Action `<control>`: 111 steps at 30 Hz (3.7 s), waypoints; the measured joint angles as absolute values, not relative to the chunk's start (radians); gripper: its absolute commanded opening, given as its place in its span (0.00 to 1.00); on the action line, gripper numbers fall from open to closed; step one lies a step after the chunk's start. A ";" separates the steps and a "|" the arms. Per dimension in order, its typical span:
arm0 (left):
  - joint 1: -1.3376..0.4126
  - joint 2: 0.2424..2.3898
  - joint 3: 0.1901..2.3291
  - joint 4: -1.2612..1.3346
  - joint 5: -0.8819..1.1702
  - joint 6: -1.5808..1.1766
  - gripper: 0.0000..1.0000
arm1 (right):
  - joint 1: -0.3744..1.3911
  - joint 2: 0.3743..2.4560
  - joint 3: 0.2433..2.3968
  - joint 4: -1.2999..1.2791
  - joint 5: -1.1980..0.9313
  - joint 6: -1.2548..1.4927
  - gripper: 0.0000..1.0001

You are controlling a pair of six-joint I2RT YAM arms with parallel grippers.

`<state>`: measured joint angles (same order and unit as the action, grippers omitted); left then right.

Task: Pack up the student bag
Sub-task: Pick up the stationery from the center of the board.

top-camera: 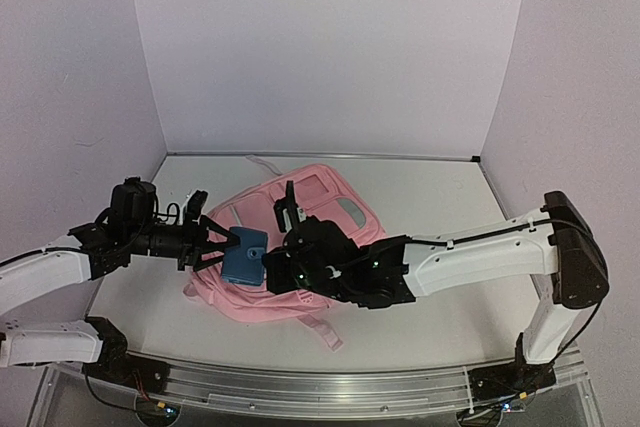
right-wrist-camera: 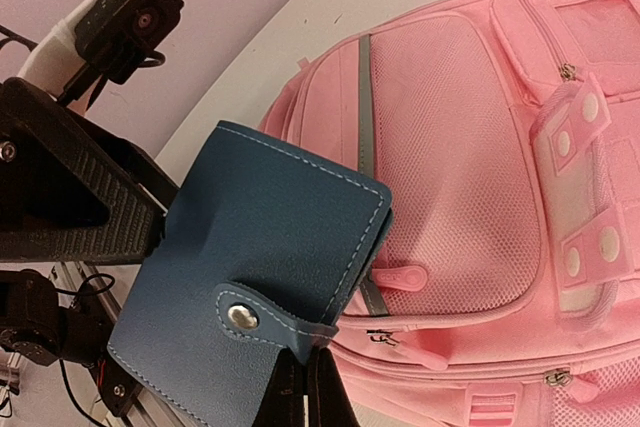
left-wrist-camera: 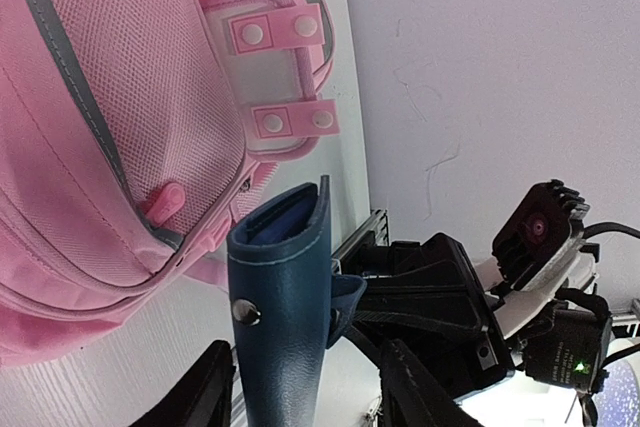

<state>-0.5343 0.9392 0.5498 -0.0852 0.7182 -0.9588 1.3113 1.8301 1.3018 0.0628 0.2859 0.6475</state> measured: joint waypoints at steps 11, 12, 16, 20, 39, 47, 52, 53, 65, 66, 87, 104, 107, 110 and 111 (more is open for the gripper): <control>-0.536 0.964 0.548 -0.045 0.754 -0.978 0.20 | 1.296 1.819 1.290 0.106 0.238 0.678 0.03; -0.536 0.969 0.547 -0.041 0.759 -0.976 0.15 | 1.294 1.816 1.285 0.114 0.231 0.681 0.11; -0.537 0.974 0.547 -0.025 0.769 -0.966 0.01 | 1.282 1.809 1.274 0.135 0.196 0.695 0.69; -0.537 0.973 0.547 -0.025 0.766 -0.935 0.00 | 1.267 1.777 1.249 0.152 0.183 0.697 0.90; -0.576 1.134 0.760 -0.223 1.153 -0.527 0.00 | 1.093 1.600 1.206 0.026 -0.463 0.496 0.89; -0.635 1.198 0.847 -0.353 1.234 -0.413 0.00 | 1.078 1.616 1.238 0.006 -0.640 0.481 0.58; -0.654 1.215 0.864 -0.381 1.261 -0.386 0.24 | 1.077 1.663 1.251 0.046 -0.686 0.512 0.08; -0.655 1.217 0.866 -0.389 1.256 -0.382 0.34 | 1.077 1.669 1.250 0.061 -0.694 0.523 0.00; -0.656 1.073 0.704 -0.018 1.025 -0.622 0.83 | 1.040 1.550 1.010 0.348 -0.478 0.716 0.00; -0.656 1.058 0.682 0.028 1.004 -0.651 0.83 | 1.036 1.528 0.985 0.384 -0.457 0.732 0.00; -0.664 1.079 0.622 0.471 0.870 -0.923 0.41 | 1.024 1.463 0.884 0.747 -0.387 0.865 0.00; -0.679 1.003 0.656 0.349 0.711 -0.916 0.00 | 0.911 1.491 0.856 0.682 -0.331 0.840 0.69; -0.678 1.002 0.681 0.280 0.659 -0.913 0.00 | 0.857 1.491 0.848 0.614 -0.284 0.817 0.61; -0.677 1.004 0.712 0.229 0.625 -0.912 0.00 | 0.822 1.500 0.846 0.543 -0.209 0.792 0.50; -0.677 1.005 0.721 0.218 0.618 -0.911 0.00 | 0.817 1.510 0.847 0.522 -0.185 0.783 0.45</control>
<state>-0.6773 1.0048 0.7212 0.2182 0.6177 -0.9112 0.8171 1.5103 0.8468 0.5222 -0.1849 0.7832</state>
